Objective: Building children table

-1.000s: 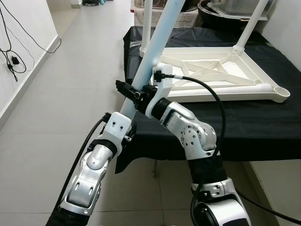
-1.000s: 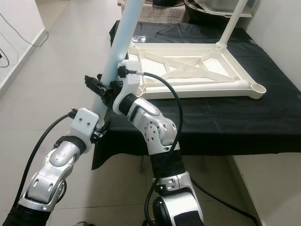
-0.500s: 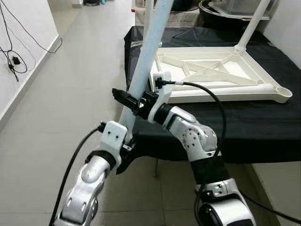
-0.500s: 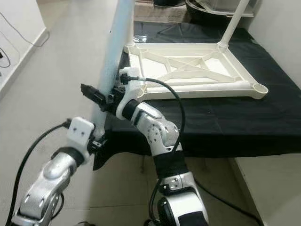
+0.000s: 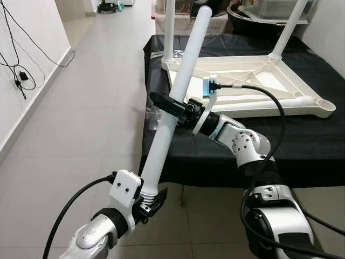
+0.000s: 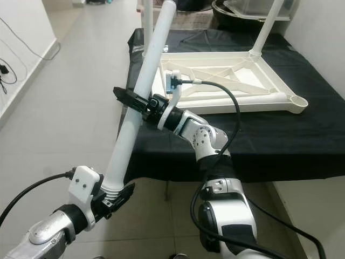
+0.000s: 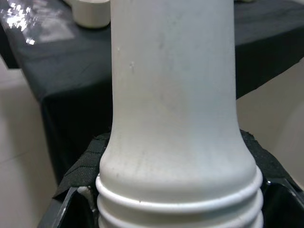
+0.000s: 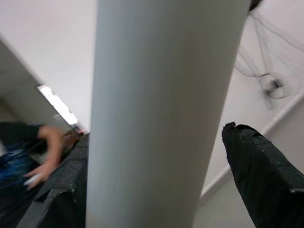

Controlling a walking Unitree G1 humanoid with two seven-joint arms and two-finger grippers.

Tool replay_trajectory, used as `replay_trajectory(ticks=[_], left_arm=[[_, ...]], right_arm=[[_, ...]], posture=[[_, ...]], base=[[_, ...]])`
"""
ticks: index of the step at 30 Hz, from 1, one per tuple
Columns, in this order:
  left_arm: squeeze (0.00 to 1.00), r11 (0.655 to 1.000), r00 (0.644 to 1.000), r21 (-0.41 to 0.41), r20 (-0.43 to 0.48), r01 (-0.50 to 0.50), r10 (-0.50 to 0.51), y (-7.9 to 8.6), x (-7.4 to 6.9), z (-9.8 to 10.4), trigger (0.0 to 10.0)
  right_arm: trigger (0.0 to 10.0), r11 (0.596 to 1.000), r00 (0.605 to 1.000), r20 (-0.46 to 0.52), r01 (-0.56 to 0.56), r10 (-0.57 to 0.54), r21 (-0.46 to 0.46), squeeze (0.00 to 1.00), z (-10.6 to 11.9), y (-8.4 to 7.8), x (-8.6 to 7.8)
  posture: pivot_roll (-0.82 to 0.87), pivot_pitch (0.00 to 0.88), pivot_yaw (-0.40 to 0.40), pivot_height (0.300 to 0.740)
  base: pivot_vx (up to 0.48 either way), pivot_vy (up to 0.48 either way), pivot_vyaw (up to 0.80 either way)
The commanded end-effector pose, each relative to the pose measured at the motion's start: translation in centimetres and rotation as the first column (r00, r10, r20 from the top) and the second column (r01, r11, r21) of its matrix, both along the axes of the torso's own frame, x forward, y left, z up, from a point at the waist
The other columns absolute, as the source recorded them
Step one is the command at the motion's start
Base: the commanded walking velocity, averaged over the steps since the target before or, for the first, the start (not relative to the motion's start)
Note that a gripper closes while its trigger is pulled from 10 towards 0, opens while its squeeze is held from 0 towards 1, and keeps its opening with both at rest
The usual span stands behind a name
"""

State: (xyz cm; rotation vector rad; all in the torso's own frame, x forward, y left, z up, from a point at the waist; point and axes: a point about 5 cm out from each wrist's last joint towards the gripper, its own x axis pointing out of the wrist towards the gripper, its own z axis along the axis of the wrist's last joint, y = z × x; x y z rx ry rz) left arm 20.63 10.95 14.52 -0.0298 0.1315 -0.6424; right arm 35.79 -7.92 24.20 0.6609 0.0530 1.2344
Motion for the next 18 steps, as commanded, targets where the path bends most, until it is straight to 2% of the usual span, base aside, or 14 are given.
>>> replay_trajectory(ticks=[1,3,6,8,18], left_arm=[[0.0,0.999,1.0,-0.019,0.006,0.028,-0.028,-0.1,-0.6,0.6,10.0],[0.0,0.998,0.999,-0.054,-0.016,0.036,-0.037,-0.3,-1.0,0.8,10.0],[0.0,0.994,0.998,-0.1,-0.042,0.038,-0.042,-0.5,-1.3,0.8,10.0],[0.0,0.992,0.997,-0.122,-0.06,0.045,-0.052,-0.7,-1.6,0.8,10.0],[0.0,0.988,0.993,-0.145,-0.096,0.05,-0.065,-1.1,-2.4,0.5,10.0]], right_arm=[[10.0,0.996,0.996,-0.018,-0.092,0.093,0.017,0.0,-0.5,0.3,-0.7],[10.0,0.98,0.98,-0.015,-0.197,0.198,0.04,0.0,-0.7,0.4,-1.5],[10.0,0.971,0.971,0.003,-0.24,0.24,0.02,0.0,-1.1,0.4,-1.9],[10.0,0.968,0.968,0.018,-0.251,0.251,-0.006,0.0,-1.3,0.5,-2.0],[10.0,0.958,0.957,0.037,-0.286,0.286,-0.021,0.0,-1.3,0.4,-2.2]], posture=[[0.05,0.118,-0.032,0.74],[0.05,0.121,-0.033,0.74],[0.05,0.124,-0.035,0.74],[0.05,0.126,-0.036,0.74],[0.04,0.128,-0.035,0.74]], base=[[0.0,0.0,0.0],[0.0,0.0,0.0],[0.0,0.0,0.0],[0.0,0.0,0.0],[0.0,0.0,0.0]])
